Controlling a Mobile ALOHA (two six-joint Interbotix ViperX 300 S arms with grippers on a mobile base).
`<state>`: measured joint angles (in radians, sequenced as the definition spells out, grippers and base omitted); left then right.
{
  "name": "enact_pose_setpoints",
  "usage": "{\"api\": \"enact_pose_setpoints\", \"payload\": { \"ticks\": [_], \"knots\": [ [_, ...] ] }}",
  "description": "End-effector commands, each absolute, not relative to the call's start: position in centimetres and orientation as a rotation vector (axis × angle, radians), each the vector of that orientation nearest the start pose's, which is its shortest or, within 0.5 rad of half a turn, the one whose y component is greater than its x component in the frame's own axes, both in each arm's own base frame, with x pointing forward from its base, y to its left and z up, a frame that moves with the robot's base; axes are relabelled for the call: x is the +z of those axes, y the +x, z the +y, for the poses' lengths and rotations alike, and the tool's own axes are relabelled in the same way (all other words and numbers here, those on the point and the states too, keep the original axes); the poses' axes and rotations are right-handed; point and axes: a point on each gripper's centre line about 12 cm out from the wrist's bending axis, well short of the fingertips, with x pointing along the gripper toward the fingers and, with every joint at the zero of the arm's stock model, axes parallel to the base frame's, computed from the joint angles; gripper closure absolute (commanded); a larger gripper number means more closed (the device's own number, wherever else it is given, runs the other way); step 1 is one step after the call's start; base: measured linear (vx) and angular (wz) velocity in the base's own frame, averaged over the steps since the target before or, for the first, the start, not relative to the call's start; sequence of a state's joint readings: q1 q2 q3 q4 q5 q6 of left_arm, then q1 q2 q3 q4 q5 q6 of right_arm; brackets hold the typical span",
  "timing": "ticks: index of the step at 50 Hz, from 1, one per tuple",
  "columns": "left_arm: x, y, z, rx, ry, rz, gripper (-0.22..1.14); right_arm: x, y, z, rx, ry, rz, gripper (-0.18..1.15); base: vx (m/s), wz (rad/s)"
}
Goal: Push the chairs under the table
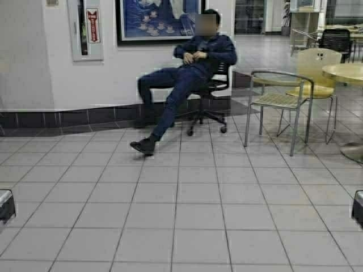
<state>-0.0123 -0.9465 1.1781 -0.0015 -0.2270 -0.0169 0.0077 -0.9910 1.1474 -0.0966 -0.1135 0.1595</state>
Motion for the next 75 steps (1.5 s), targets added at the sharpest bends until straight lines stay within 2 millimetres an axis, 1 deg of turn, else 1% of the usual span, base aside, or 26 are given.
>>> {"api": "enact_pose_setpoints", "payload": {
  "ticks": [1, 5, 14, 26, 38, 44, 48, 55, 64, 71, 75],
  "knots": [
    [28.0, 20.2, -0.2, -0.012, -0.021, 0.008, 0.89, 29.2, 19.8, 0.3, 0.02, 0.068, 0.033, 0.93, 0.3, 0.04],
    [27.6, 20.0, -0.2, -0.011, -0.029, 0.022, 0.89, 28.9, 19.8, 0.3, 0.019, 0.068, 0.043, 0.93, 0.28, 0.03],
    [27.7, 20.2, -0.2, -0.012, -0.029, 0.023, 0.89, 28.4, 20.0, 0.3, 0.02, 0.067, 0.056, 0.93, 0.27, 0.11],
    [28.0, 20.3, -0.2, -0.011, -0.038, 0.02, 0.89, 28.7, 20.3, 0.3, 0.02, 0.061, 0.056, 0.93, 0.25, 0.29],
    [27.7, 20.2, -0.3, -0.013, -0.046, 0.026, 0.89, 28.6, 20.2, 0.3, 0.019, 0.071, 0.057, 0.93, 0.26, 0.48],
    [27.1, 20.1, -0.2, -0.011, -0.046, 0.048, 0.89, 28.5, 20.2, 0.3, 0.019, 0.085, 0.058, 0.93, 0.27, 0.6],
    [27.0, 20.1, -0.2, -0.01, -0.046, 0.051, 0.89, 28.4, 20.2, 0.3, 0.018, 0.105, 0.06, 0.93, 0.25, 0.62],
    [26.9, 20.5, -0.3, -0.012, -0.045, 0.065, 0.89, 28.3, 20.2, 0.3, 0.016, 0.156, 0.063, 0.93, 0.23, 0.62],
    [27.0, 21.1, -0.2, -0.01, -0.047, 0.075, 0.89, 28.2, 20.2, 0.3, 0.016, 0.17, 0.068, 0.93, 0.22, 0.57],
    [26.3, 21.8, -0.3, -0.009, -0.047, 0.114, 0.89, 28.6, 20.3, 0.3, 0.016, 0.17, 0.061, 0.93, 0.21, 0.54],
    [26.3, 22.2, -0.3, -0.008, -0.045, 0.124, 0.89, 28.7, 20.3, 0.3, 0.017, 0.17, 0.059, 0.93, 0.2, 0.55]
  ]
}}
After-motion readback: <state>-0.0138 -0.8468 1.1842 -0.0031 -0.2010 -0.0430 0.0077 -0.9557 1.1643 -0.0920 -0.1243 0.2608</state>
